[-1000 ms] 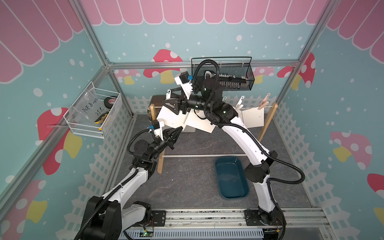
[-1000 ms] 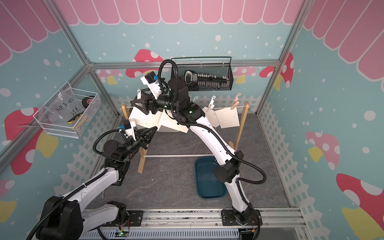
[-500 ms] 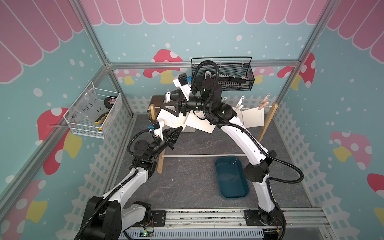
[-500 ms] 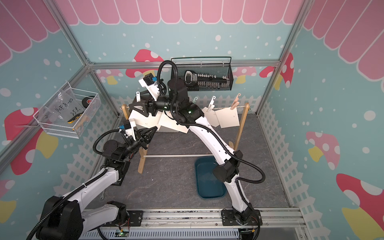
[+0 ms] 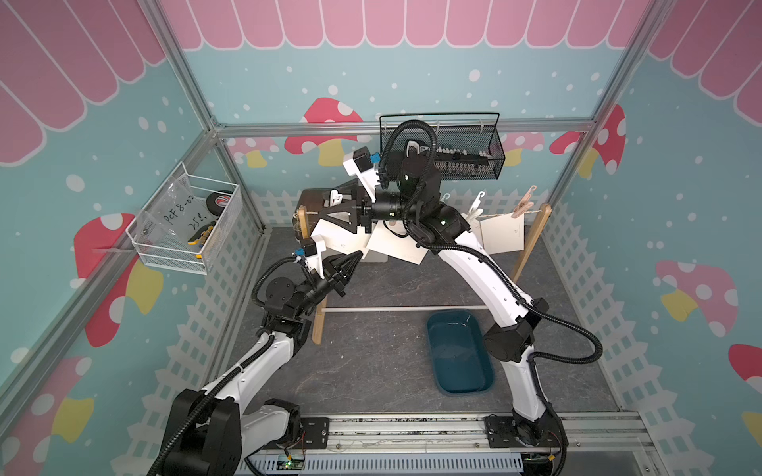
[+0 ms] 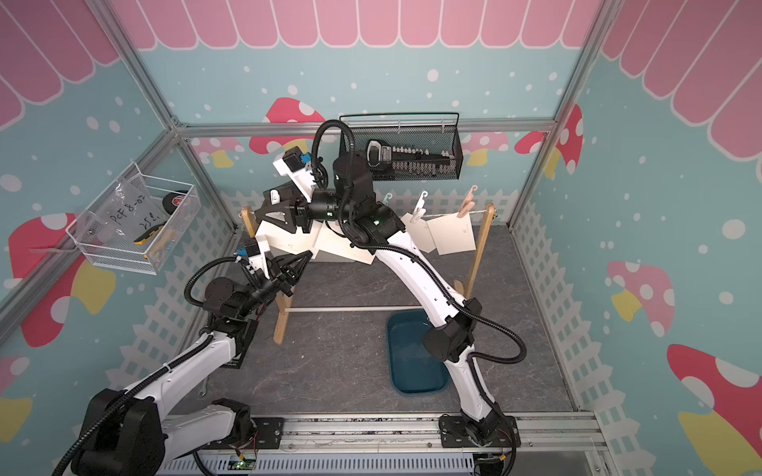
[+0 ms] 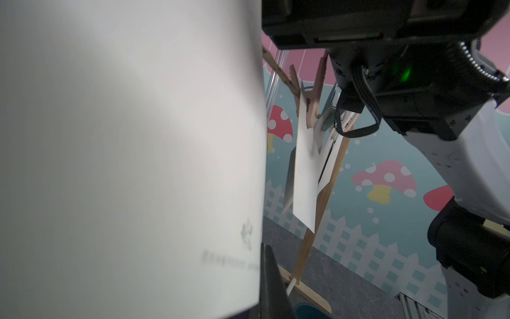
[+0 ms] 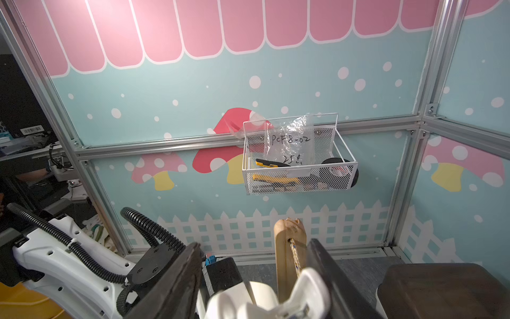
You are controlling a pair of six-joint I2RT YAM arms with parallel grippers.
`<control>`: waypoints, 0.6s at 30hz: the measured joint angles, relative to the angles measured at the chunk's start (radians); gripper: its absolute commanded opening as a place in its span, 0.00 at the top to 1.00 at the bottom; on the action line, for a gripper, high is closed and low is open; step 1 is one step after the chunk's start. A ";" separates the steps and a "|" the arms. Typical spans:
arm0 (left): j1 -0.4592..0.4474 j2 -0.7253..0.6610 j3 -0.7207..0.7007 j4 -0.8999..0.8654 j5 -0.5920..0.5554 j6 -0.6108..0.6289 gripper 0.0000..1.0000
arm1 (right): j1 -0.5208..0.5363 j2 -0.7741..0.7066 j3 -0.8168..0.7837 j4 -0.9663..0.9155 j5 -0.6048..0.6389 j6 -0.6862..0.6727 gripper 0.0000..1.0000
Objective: Remove the postcards from the strings
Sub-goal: Remove the clamp from the clothesline.
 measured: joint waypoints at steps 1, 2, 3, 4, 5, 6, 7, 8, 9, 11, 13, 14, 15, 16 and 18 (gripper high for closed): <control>0.000 0.000 0.000 0.000 0.000 0.000 0.94 | 0.000 0.000 0.000 0.000 0.000 -0.002 0.45; 0.000 0.000 0.000 0.000 0.000 0.000 0.94 | 0.000 0.000 0.000 0.000 0.002 -0.005 0.47; 0.000 0.000 0.000 0.000 0.000 0.000 0.94 | 0.000 0.000 0.000 0.000 0.003 -0.007 0.49; 0.000 0.000 0.000 0.000 0.000 0.000 0.94 | 0.000 0.000 0.000 0.000 0.005 -0.009 0.50; 0.000 0.000 0.000 0.000 0.000 0.000 0.94 | 0.000 0.000 0.000 0.000 0.008 -0.010 0.50; 0.000 0.000 0.000 0.000 0.000 0.000 0.94 | 0.000 0.000 0.000 0.000 0.010 -0.012 0.51; 0.000 0.000 0.000 0.000 0.000 0.000 0.94 | 0.000 0.000 0.000 0.000 0.011 -0.014 0.52; 0.000 0.000 0.000 0.000 0.000 0.000 0.94 | 0.000 0.000 0.000 0.000 0.011 -0.015 0.54; 0.000 0.000 0.000 0.000 0.000 0.000 0.94 | 0.000 0.000 0.000 0.000 0.014 -0.017 0.55; 0.000 0.000 0.000 0.000 0.000 0.000 0.94 | 0.000 0.000 0.000 0.000 0.019 -0.020 0.59; 0.000 0.000 0.000 0.000 0.000 0.000 0.94 | 0.000 0.000 0.000 0.000 0.025 -0.026 0.64; 0.000 0.000 0.000 0.000 0.001 0.000 0.94 | 0.000 0.000 0.000 0.001 0.027 -0.028 0.67; 0.000 0.000 0.000 0.000 0.002 0.000 0.94 | 0.000 0.000 0.000 0.003 0.029 -0.030 0.69; 0.000 0.000 0.000 0.000 0.003 0.000 0.94 | 0.000 0.000 0.000 0.004 0.030 -0.029 0.71; 0.000 0.000 0.000 0.000 0.005 0.000 0.94 | 0.000 0.000 0.000 0.008 0.032 -0.031 0.73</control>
